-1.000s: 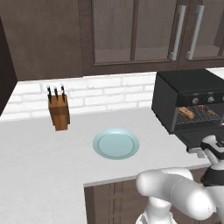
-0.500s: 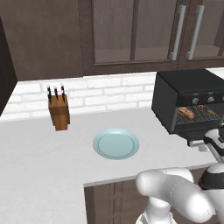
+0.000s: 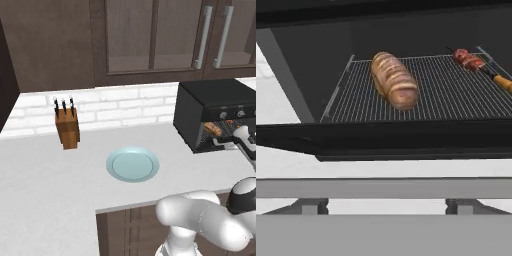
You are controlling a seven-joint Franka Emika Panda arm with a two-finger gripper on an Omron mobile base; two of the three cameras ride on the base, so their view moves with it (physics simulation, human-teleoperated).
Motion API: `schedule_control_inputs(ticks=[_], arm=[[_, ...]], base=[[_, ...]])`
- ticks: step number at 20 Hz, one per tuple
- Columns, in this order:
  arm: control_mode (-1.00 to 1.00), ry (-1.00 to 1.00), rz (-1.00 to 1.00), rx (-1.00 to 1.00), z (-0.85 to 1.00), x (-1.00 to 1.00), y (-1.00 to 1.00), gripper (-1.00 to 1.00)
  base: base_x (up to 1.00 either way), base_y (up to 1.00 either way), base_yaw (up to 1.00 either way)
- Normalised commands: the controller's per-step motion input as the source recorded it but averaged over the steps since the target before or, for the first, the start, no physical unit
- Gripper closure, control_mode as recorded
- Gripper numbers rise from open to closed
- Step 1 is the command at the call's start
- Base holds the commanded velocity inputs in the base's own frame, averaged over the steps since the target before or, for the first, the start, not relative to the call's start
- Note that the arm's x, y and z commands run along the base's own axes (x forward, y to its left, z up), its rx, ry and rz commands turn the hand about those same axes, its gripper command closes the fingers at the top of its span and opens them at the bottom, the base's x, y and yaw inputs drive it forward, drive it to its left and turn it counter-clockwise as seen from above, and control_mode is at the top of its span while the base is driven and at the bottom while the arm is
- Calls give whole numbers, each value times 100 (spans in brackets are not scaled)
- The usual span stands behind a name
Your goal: Pick up the kebab skewer and baguette bread, and place them inside the toaster oven. Close the toaster oven door and start by setting the timer.
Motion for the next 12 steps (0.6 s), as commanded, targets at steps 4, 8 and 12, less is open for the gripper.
schedule_control_inputs(ticks=[4, 8, 12], arm=[[-100, 0, 0, 6, 43, 77, 19, -100], [-100, 0, 0, 4, 34, 68, 2, -100], [-100, 0, 0, 3, 18, 42, 0, -100]], base=[[0, 0, 0], [0, 0, 0], [0, 0, 0]])
